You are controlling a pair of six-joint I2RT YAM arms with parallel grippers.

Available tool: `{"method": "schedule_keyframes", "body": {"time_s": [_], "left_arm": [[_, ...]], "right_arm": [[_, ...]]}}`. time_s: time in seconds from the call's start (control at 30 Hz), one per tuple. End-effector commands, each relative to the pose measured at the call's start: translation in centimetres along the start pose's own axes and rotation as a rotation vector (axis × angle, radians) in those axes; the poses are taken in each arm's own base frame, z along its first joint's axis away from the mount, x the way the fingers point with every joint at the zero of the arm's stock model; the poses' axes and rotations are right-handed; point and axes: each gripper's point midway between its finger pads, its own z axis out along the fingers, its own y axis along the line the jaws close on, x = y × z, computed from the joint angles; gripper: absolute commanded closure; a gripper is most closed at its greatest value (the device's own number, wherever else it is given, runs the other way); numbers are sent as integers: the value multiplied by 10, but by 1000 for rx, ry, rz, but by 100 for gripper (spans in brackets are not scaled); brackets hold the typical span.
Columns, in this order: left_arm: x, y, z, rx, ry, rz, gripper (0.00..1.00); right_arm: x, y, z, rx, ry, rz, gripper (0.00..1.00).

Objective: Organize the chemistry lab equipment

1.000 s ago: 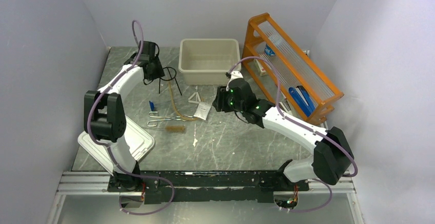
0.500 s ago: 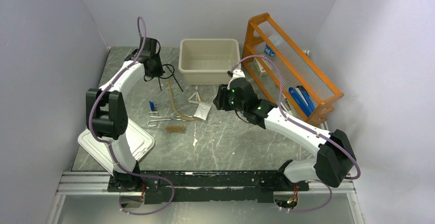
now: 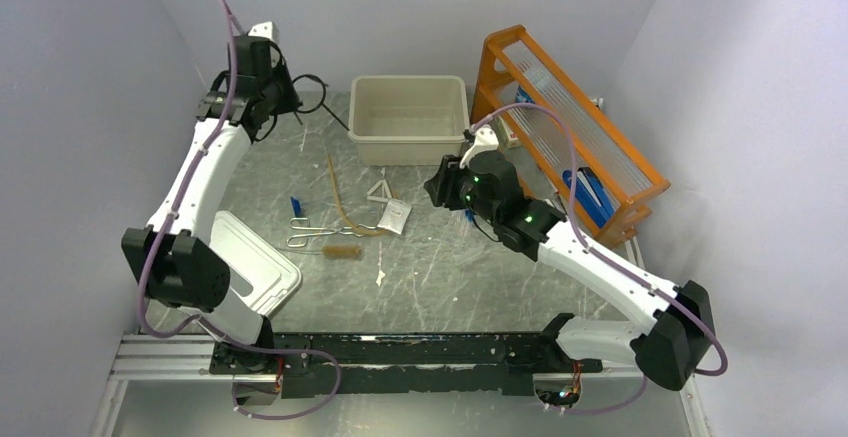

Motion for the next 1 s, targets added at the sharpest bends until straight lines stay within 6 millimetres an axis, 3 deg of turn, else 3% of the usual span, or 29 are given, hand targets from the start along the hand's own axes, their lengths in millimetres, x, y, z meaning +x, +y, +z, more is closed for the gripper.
{"method": "schedule_keyframes", "body": {"time_s": [0.0,0.1,0.2,0.5,0.7,0.97], "left_arm": [[-53,-55,-39,273,-135,-34,95],[-70,-86,-52,392,-181,-40,95],[-75,-115,-49,443,-186,-26,95],[-52,-173,14,314,-140,14,95],[-15,-163,60,167,-49,50,95],[23,-147,98,79,29,111,95]], "right_arm": [[-25,-3,-15,31,-86,-5,53],[-34,-5,-23,43,-121,-2,53],[-39,-10,-30,64,-148,-1,53],[-48,-32,-51,163,-208,2,53],[-42,-42,-52,205,-193,-6,53],[-32,-42,-43,207,-161,-1,53]]}}
